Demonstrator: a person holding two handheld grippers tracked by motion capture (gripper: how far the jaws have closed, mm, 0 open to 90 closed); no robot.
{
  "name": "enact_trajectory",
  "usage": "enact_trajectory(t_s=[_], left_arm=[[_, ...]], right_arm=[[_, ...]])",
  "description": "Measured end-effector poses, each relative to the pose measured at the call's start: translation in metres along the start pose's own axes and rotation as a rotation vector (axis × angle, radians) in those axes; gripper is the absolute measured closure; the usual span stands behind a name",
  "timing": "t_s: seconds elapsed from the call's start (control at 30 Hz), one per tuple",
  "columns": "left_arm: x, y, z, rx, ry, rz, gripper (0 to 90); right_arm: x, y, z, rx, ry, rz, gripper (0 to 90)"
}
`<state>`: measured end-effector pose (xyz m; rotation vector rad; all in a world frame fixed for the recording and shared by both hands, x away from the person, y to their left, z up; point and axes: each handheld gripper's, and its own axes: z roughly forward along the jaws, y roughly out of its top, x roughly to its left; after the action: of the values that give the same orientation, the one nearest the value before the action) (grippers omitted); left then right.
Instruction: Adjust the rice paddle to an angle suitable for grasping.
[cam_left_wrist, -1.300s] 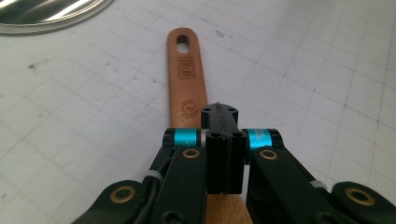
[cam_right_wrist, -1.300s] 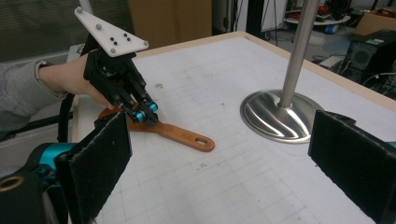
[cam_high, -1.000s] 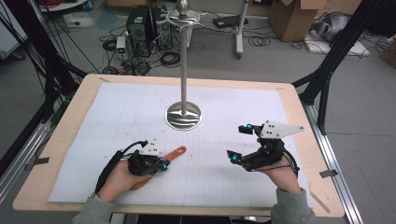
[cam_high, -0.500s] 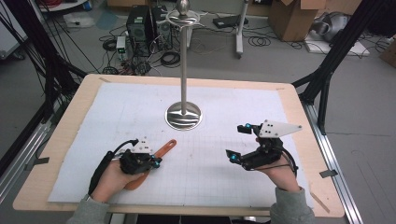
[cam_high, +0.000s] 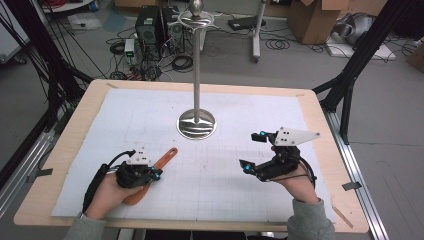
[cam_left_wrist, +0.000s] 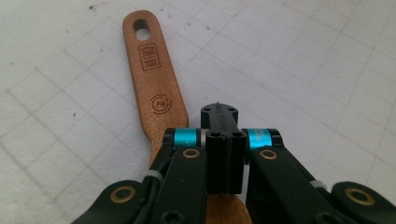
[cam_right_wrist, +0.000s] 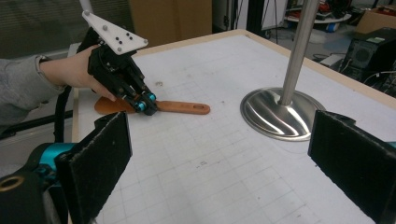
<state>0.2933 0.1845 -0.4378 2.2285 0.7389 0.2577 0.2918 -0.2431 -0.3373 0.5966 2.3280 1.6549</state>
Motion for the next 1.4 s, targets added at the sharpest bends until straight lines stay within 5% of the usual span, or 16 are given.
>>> enact_trajectory(t_s=[0.3, 0.5, 0.83, 1.07, 1.1, 1.4], left_arm=[[0.001, 0.007, -0.007, -0.031, 0.004, -0.045, 89.5], [0.003, 0.014, -0.011, -0.035, 0.045, -0.056, 86.0], [0.012, 0.021, -0.014, -0.031, 0.131, -0.164, 59.1], [0.015, 0.024, -0.009, -0.019, 0.138, -0.171, 30.0], [0.015, 0.025, -0.008, 0.003, 0.178, -0.183, 27.0], [0.016, 0.037, -0.006, 0.005, 0.241, -0.208, 20.8]], right_arm=[[0.001, 0.000, 0.001, 0.011, -0.001, 0.000, 4.8], [0.001, 0.000, 0.000, 0.010, -0.007, -0.005, 4.8], [0.001, -0.001, 0.002, 0.020, -0.004, -0.003, 4.8], [0.002, -0.001, 0.003, 0.025, -0.005, -0.006, 4.8], [0.002, -0.001, 0.002, 0.028, -0.001, -0.001, 4.8], [0.002, -0.001, 0.003, 0.031, -0.005, 0.000, 4.8]])
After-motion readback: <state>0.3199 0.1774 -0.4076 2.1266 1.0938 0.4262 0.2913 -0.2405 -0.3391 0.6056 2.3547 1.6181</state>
